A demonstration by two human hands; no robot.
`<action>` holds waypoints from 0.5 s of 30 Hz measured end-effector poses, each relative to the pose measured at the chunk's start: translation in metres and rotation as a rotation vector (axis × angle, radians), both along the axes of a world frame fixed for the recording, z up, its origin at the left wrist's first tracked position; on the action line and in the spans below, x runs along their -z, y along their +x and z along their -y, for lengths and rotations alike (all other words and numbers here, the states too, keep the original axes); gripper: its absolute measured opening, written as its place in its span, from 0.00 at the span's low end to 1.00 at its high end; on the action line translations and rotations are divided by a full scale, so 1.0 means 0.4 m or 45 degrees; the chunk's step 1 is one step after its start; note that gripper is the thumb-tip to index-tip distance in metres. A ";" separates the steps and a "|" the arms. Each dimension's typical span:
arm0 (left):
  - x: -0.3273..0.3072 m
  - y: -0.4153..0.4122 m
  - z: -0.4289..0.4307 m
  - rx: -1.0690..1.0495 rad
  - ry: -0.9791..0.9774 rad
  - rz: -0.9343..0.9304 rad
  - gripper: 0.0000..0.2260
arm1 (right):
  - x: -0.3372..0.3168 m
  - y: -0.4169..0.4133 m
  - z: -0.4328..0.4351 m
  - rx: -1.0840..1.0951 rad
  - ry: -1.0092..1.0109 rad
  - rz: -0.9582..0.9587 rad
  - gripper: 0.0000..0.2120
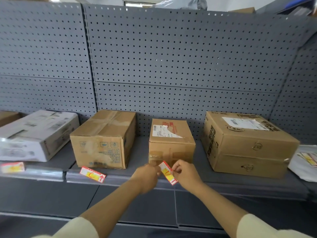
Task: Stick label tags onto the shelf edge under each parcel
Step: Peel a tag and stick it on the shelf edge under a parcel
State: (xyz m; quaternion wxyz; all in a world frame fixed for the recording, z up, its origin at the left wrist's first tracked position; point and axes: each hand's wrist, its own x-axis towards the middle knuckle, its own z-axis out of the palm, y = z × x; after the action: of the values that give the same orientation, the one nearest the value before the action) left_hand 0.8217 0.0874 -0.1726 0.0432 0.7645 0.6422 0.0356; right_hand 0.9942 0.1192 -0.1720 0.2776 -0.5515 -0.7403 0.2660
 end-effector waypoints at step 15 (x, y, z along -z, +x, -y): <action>0.066 0.020 0.013 0.261 0.280 -0.234 0.23 | -0.004 0.017 0.005 0.009 0.074 -0.036 0.06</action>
State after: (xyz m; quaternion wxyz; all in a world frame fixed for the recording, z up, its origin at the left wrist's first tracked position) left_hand 0.8298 0.0820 -0.1990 -0.0962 0.8262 0.5542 0.0308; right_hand 1.0010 0.1172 -0.1705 0.3050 -0.5420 -0.7417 0.2512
